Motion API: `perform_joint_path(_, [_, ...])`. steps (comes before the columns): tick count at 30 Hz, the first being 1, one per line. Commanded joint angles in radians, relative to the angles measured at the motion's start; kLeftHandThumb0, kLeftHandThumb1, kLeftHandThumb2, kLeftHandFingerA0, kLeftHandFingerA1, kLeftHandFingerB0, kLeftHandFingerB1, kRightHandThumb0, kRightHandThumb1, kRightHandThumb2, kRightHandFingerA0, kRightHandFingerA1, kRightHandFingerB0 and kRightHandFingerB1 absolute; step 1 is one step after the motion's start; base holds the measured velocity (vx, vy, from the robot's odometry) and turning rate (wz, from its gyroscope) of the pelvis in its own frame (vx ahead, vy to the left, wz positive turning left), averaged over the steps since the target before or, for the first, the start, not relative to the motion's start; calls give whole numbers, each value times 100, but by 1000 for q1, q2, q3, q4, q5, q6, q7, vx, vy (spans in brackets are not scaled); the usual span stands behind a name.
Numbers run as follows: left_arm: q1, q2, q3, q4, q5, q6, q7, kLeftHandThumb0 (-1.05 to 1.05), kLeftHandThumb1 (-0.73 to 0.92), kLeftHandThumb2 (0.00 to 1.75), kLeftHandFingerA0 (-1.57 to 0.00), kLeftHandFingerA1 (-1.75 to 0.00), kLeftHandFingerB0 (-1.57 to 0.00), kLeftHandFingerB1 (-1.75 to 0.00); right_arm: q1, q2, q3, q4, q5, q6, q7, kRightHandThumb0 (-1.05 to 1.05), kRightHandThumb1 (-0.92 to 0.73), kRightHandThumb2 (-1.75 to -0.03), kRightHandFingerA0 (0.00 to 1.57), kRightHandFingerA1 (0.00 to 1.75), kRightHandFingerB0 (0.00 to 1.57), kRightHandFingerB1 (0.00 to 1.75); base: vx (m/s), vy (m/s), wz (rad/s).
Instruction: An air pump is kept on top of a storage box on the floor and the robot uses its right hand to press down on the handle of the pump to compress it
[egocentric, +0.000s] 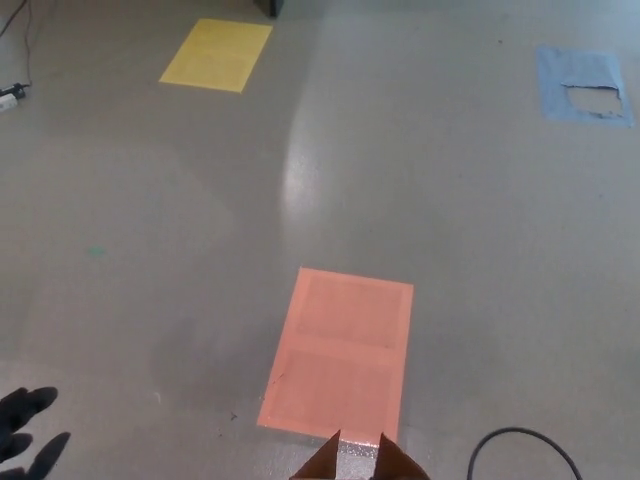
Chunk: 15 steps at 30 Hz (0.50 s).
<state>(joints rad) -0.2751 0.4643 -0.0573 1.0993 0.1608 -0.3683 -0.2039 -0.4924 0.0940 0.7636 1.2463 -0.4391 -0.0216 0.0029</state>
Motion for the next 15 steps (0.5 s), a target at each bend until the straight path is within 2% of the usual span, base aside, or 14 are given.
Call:
perform_joint_path(1, [21,35,1,-22,10,-34,-7,-73,91,68,-12,-32,-7,-21,-1,6,-41,67,-42,-55,-122,-78,-92,-75,9,25,9,24,0,0,0])
perform_joint_path(2, [24,35,1,-26,10,-35,-10,-78,74,106,-7,-44,-8,-28,0,10,-44,70,-44,-51,-124,-77,-92,-74,9,25,9,24,0,0,0])
perform_joint_path(4, [22,29,1,-32,4,-36,-19,-73,72,107,-5,-44,-2,-30,4,14,-59,82,-49,-47,-135,-76,-92,-73,11,25,10,24,0,0,0])
perform_joint_path(5, [16,26,-1,-31,6,-35,-16,-78,74,107,-11,-46,0,-28,1,16,-64,86,-50,-44,-136,-81,-79,-85,9,29,8,26,0,0,0])
perform_joint_path(7, [9,25,-4,-32,12,-33,-12,-78,74,107,-12,-47,0,-29,-4,19,-73,97,-59,-37,-138,-82,-80,-85,10,30,7,26,0,0,0])
perform_joint_path(8, [12,24,-5,-35,10,-35,-15,-73,92,67,-18,-32,-7,-24,-1,19,-75,100,-64,-36,-139,-82,-79,-85,9,29,8,26,0,0,0])
perform_joint_path(9, [16,23,-5,-36,9,-36,-17,-73,92,67,-18,-32,-7,-24,2,20,-77,102,-67,-36,-140,-82,-79,-85,9,29,8,26,0,0,0])
perform_joint_path(10, [14,25,-5,-39,7,-31,-23,-71,71,107,-5,-45,-3,-30,-1,21,-80,103,-70,-34,-140,-82,-79,-85,9,28,8,27,0,0,0])
perform_joint_path(11, [11,27,-6,-43,6,-24,-30,-71,71,107,-5,-45,-3,-30,-8,23,-84,106,-74,-31,-140,-82,-79,-85,9,28,8,27,0,0,0])
perform_joint_path(12, [10,27,0,-40,-3,-20,-38,-73,72,106,-6,-45,-1,-30,-11,25,-87,108,-75,-27,-135,-78,-92,-74,10,25,10,24,0,0,0])
perform_joint_path(13, [8,28,9,-34,-13,-24,-47,-76,72,104,-11,-46,-1,-29,-16,27,-93,109,-76,-26,-131,-82,-79,-86,9,29,7,26,0,0,0])
perform_joint_path(15, [3,31,16,-27,-19,-32,-55,-76,72,104,-15,-48,0,-31,-25,29,-102,109,-77,-26,-129,-82,-79,-85,9,29,7,26,0,0,0])
